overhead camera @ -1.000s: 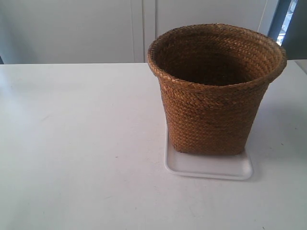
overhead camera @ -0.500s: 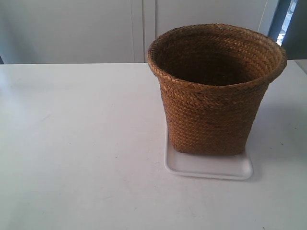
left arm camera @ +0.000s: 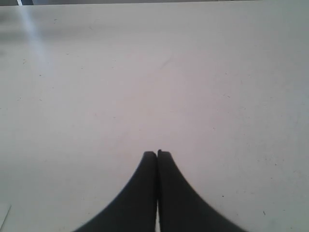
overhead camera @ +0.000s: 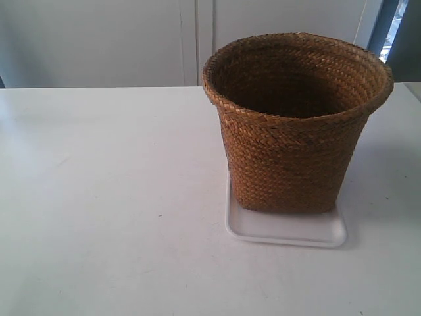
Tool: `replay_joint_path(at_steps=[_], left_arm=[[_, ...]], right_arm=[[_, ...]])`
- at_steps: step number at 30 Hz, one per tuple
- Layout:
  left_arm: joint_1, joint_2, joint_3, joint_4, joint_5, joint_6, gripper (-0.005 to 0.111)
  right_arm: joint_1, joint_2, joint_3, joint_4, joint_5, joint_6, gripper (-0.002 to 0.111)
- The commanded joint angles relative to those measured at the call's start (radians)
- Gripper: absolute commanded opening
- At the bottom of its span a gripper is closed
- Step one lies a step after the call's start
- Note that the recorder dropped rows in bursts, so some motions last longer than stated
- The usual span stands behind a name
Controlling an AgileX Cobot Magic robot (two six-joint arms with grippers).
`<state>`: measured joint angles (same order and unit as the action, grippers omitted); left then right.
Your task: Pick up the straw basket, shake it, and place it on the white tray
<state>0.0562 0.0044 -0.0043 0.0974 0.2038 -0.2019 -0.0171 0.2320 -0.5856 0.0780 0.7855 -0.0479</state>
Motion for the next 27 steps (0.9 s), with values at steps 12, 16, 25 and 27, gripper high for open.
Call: replay_joint_path(at_steps=[12, 16, 25, 27], left_arm=[[0.002, -0.004, 0.004, 0.004, -0.002, 0.0, 0.0], [0.002, -0.004, 0.004, 0.004, -0.002, 0.0, 0.0], [0.002, -0.004, 0.004, 0.004, -0.002, 0.0, 0.0], [0.002, -0.004, 0.004, 0.004, -0.002, 0.0, 0.0]], right_arm=[[-0.002, -0.011, 0.178, -0.002, -0.149, 0.001, 0.0], [-0.002, -0.053, 0.321, -0.004, -0.303, 0.001, 0.0], [-0.002, -0.188, 0.518, -0.002, -0.512, 0.001, 0.0], [-0.002, -0.22, 0.572, -0.002, -0.528, 0.001, 0.0]])
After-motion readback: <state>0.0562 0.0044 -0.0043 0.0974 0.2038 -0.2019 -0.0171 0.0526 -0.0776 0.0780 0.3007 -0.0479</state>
